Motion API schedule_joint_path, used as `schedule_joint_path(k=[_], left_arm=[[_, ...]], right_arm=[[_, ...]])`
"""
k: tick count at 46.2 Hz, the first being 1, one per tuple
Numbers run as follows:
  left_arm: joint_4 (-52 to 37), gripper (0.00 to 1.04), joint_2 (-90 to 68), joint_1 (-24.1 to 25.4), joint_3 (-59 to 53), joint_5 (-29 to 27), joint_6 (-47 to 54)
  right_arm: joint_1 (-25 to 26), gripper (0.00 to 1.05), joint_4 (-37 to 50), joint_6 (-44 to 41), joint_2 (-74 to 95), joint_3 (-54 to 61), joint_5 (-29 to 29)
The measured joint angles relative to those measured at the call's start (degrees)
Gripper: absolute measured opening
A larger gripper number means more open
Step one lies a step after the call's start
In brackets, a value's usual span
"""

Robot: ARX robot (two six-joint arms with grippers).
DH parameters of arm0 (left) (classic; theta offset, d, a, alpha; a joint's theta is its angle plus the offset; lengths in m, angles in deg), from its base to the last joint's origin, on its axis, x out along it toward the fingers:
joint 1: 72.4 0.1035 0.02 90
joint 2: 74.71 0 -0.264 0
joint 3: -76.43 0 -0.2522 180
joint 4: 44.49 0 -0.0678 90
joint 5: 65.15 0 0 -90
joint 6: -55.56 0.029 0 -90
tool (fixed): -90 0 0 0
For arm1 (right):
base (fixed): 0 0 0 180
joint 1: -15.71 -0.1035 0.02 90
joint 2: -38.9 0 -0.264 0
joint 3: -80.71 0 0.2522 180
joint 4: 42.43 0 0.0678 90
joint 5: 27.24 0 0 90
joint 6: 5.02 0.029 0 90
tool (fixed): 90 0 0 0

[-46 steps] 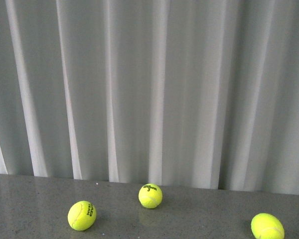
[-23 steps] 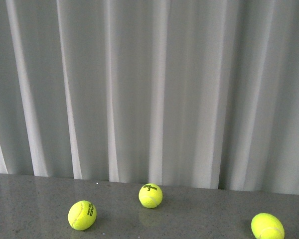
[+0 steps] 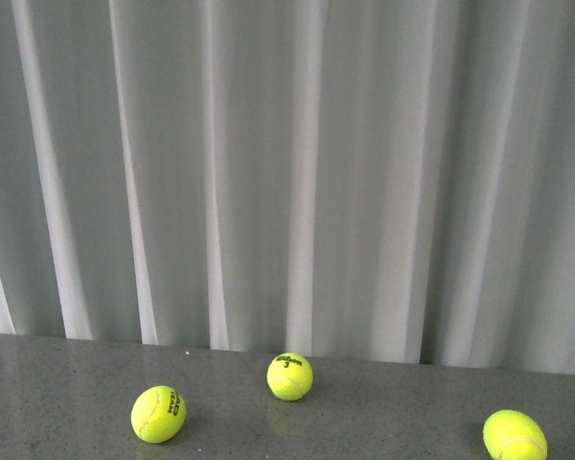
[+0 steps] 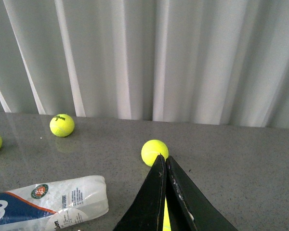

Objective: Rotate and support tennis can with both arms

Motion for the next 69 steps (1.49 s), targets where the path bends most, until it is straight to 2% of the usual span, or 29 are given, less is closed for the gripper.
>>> schedule_joint_path(k=[2, 6, 14, 31, 36, 40, 69], left_arm=[[0.0, 0.98, 0.0, 0.0, 0.0, 0.0, 0.0], [0.0, 0.98, 0.0, 0.0, 0.0, 0.0, 0.0], [0.0, 0.98, 0.04, 0.0, 0.0, 0.0, 0.0], [0.0, 0.98, 0.04, 0.0, 0.0, 0.0, 0.0], [0.0, 0.98, 0.04, 0.0, 0.0, 0.0, 0.0], [0.0, 0.98, 0.04, 0.0, 0.0, 0.0, 0.0], [0.0, 0.98, 0.04, 0.0, 0.0, 0.0, 0.0]], right_arm=[[0.0, 0.03, -0.79, 0.0, -0.79, 0.0, 0.0], [0.0, 0.03, -10.25, -0.02, -8.28, -0.02, -0.04], [0.0, 0.04, -10.86, -0.09, -10.45, -0.02, -0.04], [0.0, 0.84, -10.86, -0.13, -10.49, -0.02, -0.04], [0.0, 1.0, -10.86, -0.11, -10.49, -0.02, -0.04], [0.0, 0.97, -10.86, -0.13, -10.49, -0.02, -0.04], [0.0, 0.98, -10.86, -0.13, -10.49, -0.02, -0.04]])
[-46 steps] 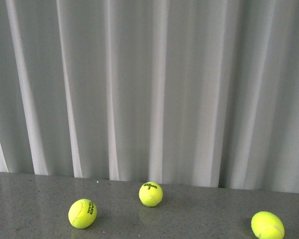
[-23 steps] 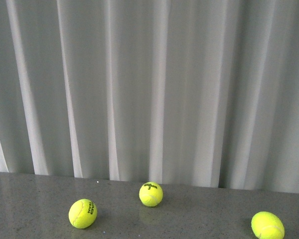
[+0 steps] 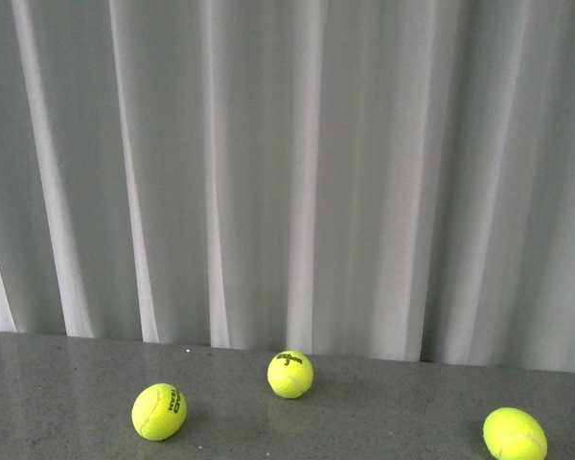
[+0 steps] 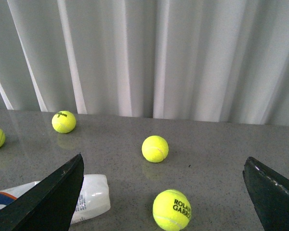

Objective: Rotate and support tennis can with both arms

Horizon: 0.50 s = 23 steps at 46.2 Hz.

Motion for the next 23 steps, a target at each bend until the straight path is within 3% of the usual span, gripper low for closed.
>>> schedule_joint_path(k=[5, 7, 9, 15, 19, 23], left_arm=[[4.15, 0.98, -2.01, 0.44, 1.33, 0.94, -3.02], [11.47, 0.98, -7.48, 2.05, 4.39, 3.98, -9.99], [12.31, 0.98, -12.96, 4.2, 5.73, 6.03, -14.8], [-3.02, 0.98, -33.0, 10.23, 8.63, 15.32, -22.95], [-13.44, 0.98, -48.28, 11.19, 13.46, 20.06, -22.23], [-17.25, 0.98, -62.01, 10.38, 17.77, 23.54, -20.52]], right_arm=[[0.0, 0.98, 0.0, 0.0, 0.0, 0.0, 0.0], [0.0, 0.98, 0.0, 0.0, 0.0, 0.0, 0.0], [0.0, 0.98, 0.0, 0.0, -0.02, 0.0, -0.04], [0.02, 0.98, 0.0, 0.0, -0.02, 0.0, 0.02], [0.02, 0.98, 0.0, 0.0, -0.04, 0.0, 0.0], [0.02, 0.98, 0.0, 0.0, -0.04, 0.0, 0.0]])
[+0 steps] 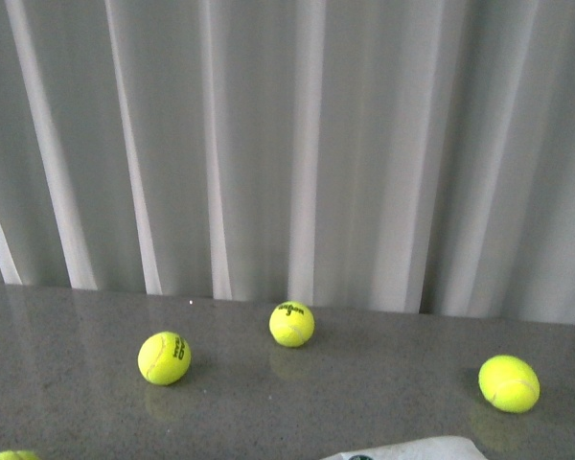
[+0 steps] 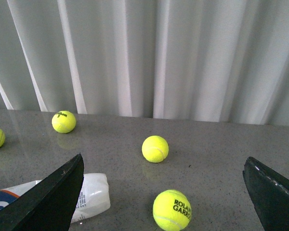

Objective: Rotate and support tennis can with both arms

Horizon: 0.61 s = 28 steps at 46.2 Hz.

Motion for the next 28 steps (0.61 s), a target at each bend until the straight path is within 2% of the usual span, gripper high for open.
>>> schedule_joint_path(k=[8, 16, 28], left_arm=[[-3.54, 0.98, -19.45, -3.96, 8.28, 4.94, 1.2], [-5.97, 0.98, -31.76, -7.5, 14.1, 11.67, -0.15], [-9.79, 0.98, -43.23, -11.21, 20.9, 12.74, -4.02]], right_arm=[[0.0, 0.98, 0.0, 0.0, 0.0, 0.0, 0.0], [0.0, 0.98, 0.0, 0.0, 0.0, 0.0, 0.0], [0.0, 0.98, 0.0, 0.0, 0.0, 0.0, 0.0]])
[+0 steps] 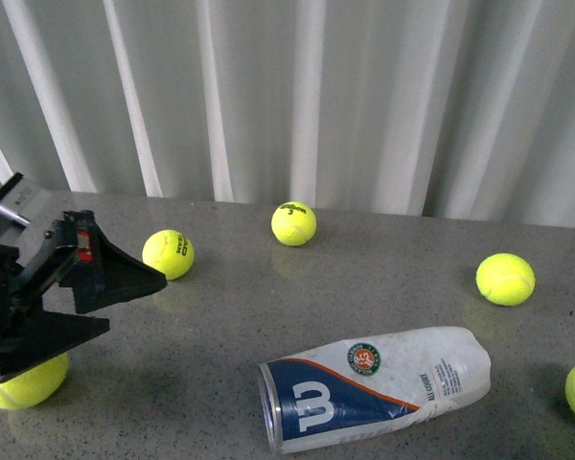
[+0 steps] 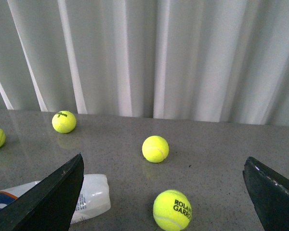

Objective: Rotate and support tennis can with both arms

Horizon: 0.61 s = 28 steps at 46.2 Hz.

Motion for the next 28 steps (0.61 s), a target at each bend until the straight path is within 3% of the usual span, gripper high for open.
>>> schedule_joint_path(k=[13, 28], left_arm=[[-0.42, 0.98, -5.01, -6.86, 1.92, 6.08, -3.65], [0.31, 0.98, -8.9, -10.99, 3.58, 6.36, -5.95]], right_arm=[[0.0, 0.98, 0.0, 0.0, 0.0, 0.0, 0.0], [0.0, 0.98, 0.0, 0.0, 0.0, 0.0, 0.0]])
